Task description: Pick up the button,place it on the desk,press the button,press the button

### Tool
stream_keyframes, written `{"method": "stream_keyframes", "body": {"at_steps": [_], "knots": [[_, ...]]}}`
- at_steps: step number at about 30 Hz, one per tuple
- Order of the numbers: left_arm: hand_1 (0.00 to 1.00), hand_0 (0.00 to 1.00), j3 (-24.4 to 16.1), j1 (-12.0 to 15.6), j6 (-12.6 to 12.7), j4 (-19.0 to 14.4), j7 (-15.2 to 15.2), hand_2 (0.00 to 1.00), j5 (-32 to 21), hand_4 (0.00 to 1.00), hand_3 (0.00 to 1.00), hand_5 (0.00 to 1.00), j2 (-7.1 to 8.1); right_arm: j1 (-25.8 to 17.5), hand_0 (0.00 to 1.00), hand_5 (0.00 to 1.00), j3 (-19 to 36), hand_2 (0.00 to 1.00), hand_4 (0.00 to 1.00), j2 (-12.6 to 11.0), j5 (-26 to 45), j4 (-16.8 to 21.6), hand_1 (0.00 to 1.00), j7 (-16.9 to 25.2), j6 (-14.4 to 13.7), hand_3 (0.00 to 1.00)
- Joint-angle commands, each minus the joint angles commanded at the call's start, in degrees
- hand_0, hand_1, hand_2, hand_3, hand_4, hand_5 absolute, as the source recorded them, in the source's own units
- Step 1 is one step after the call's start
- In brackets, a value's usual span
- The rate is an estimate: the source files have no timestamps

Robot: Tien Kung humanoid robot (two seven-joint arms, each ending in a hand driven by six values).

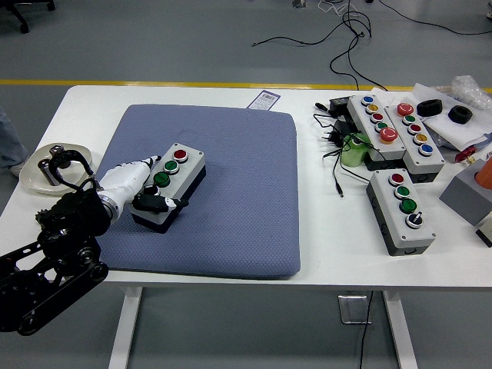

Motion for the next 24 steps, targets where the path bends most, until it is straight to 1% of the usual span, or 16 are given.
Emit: {"method": "stream_keyframes", "body": {"at_steps": [3, 7, 8, 10, 13, 14, 19, 20, 24], "knots": [[0.894, 0.684, 0.04, -0.18, -0.76, 0.19, 0.0, 0.998, 1.36, 0.985, 0.998, 0.441, -0.08, 0.0, 0.598, 0.154, 0.03, 0.709, 0.333, -0.03, -0.03, 0.0, 0.673, 0.0, 0.01, 0.634], [0.894, 0.684, -0.28, -0.57, -2.46, 1.23, 0.0, 0.998, 5.01, 0.985, 0.998, 0.441, -0.1, 0.05, 0.598, 0.154, 0.06, 0.709, 0.333, -0.09, -0.04, 0.0, 0.673, 0.01, -0.02, 0.634], [0.433, 0.428, -0.37, -0.68, -2.85, 1.64, 0.0, 0.817, 5.09, 0.94, 0.998, 0.283, -0.09, 0.06, 0.598, 0.153, 0.07, 0.709, 0.333, -0.1, -0.03, 0.0, 0.672, 0.01, -0.03, 0.634], [0.433, 0.428, -0.47, -0.93, -3.5, 2.78, 0.0, 0.817, 4.54, 0.94, 0.998, 0.283, 0.0, 0.08, 0.598, 0.153, 0.06, 0.709, 0.333, -0.13, 0.01, 0.0, 0.672, 0.01, -0.04, 0.634], [0.433, 0.428, -0.43, -1.18, -2.71, 4.9, 0.0, 0.817, 3.53, 0.94, 0.998, 0.283, -0.04, 0.15, 0.598, 0.153, 0.0, 0.709, 0.333, -0.17, 0.08, 0.0, 0.672, -0.01, -0.07, 0.634], [0.269, 0.252, -0.44, -1.19, -2.76, 5.39, 0.0, 0.351, 3.47, 0.931, 0.998, 0.248, -0.04, 0.16, 0.598, 0.153, -0.01, 0.708, 0.333, -0.17, 0.08, 0.0, 0.672, -0.02, -0.07, 0.634], [0.269, 0.252, -0.46, -0.92, -3.18, 6.4, 0.0, 0.351, 5.34, 0.931, 0.998, 0.248, 0.21, 0.15, 0.598, 0.153, -0.01, 0.708, 0.333, -0.16, 0.14, 0.0, 0.672, -0.03, -0.07, 0.634], [0.132, 0.078, -0.54, -0.93, -3.4, 6.39, 0.0, 0.2, 6.42, 0.93, 0.998, 0.226, 0.28, 0.13, 0.597, 0.153, 0.0, 0.708, 0.333, -0.16, 0.09, 0.0, 0.671, -0.04, -0.05, 0.634], [0.132, 0.078, -0.85, -1.14, -3.42, 5.82, 0.0, 0.2, 8.87, 0.93, 0.998, 0.226, 0.69, 0.11, 0.597, 0.153, 0.07, 0.708, 0.333, -0.14, 0.01, 0.0, 0.671, -0.08, -0.06, 0.634]]}}
